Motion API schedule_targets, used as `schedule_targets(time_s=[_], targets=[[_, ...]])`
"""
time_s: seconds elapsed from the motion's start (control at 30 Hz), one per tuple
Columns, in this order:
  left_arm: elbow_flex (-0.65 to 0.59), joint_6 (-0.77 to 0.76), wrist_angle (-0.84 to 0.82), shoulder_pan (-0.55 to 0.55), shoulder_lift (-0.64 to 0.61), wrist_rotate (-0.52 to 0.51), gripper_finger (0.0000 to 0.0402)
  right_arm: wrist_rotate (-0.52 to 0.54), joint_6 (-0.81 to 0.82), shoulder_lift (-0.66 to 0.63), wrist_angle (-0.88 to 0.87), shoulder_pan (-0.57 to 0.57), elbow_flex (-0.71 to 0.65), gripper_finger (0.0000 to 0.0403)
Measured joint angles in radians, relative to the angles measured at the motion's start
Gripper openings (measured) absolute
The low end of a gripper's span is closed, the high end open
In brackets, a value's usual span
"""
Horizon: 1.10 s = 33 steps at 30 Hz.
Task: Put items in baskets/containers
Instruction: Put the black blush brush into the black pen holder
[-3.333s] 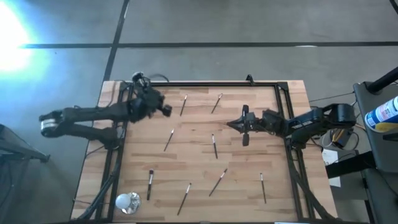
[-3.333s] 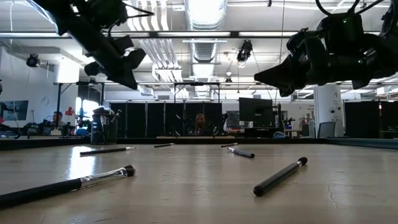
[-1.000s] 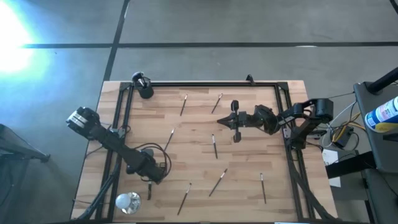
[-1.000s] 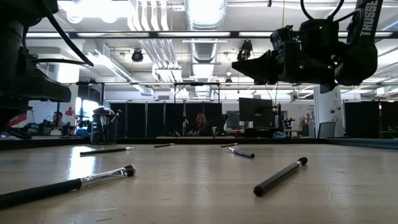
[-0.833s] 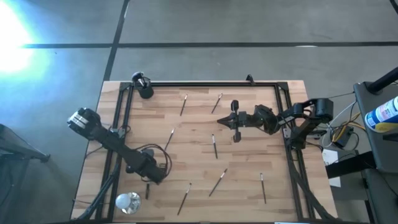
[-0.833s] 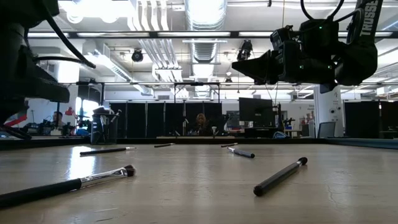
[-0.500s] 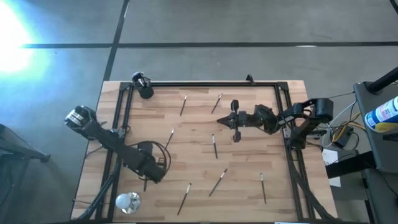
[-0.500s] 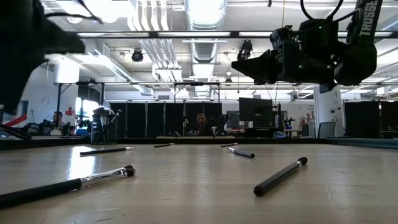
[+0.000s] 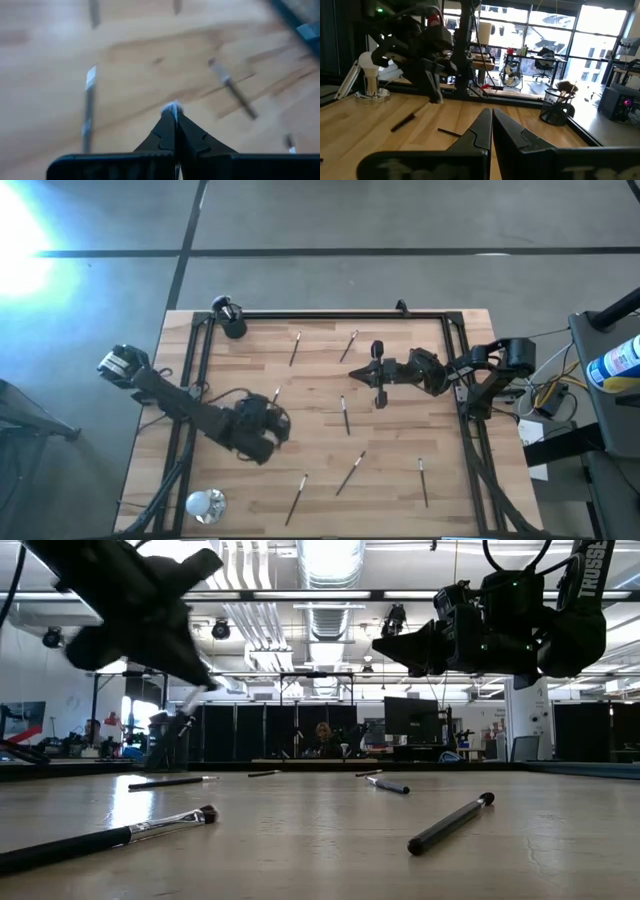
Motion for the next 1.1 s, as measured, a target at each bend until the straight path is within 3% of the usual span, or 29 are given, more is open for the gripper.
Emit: schedule_targets(time_s=[0.2,0.37,0.6,0.83,1.1], targets=[[-0.191,0.565,0.552,0.160,-0.062,-0.138,0.0000,0.000,0.000,0.000,0.000,0.000,0.000,0.0008],[-0.319,1.063,0.981,0.382,-0.134,-0.154,0.0000,0.000,0.009,0.000,0.000,0.000,-0.001,0.0008],[-0.374,1.522,1.192,0.739,-0.255,-0.168,0.0000,0.002,0.039,0.000,-0.004,0.000,-0.002,0.0008],[-0.381,1.775,1.354,0.982,-0.273,-0.129,0.0000,0.002,0.045,0.000,-0.023,0.003,-0.003,0.0008],[-0.413,1.796,1.368,1.112,-0.261,-0.108,0.0000,0.001,0.045,0.000,-0.023,0.003,-0.003,0.0008]])
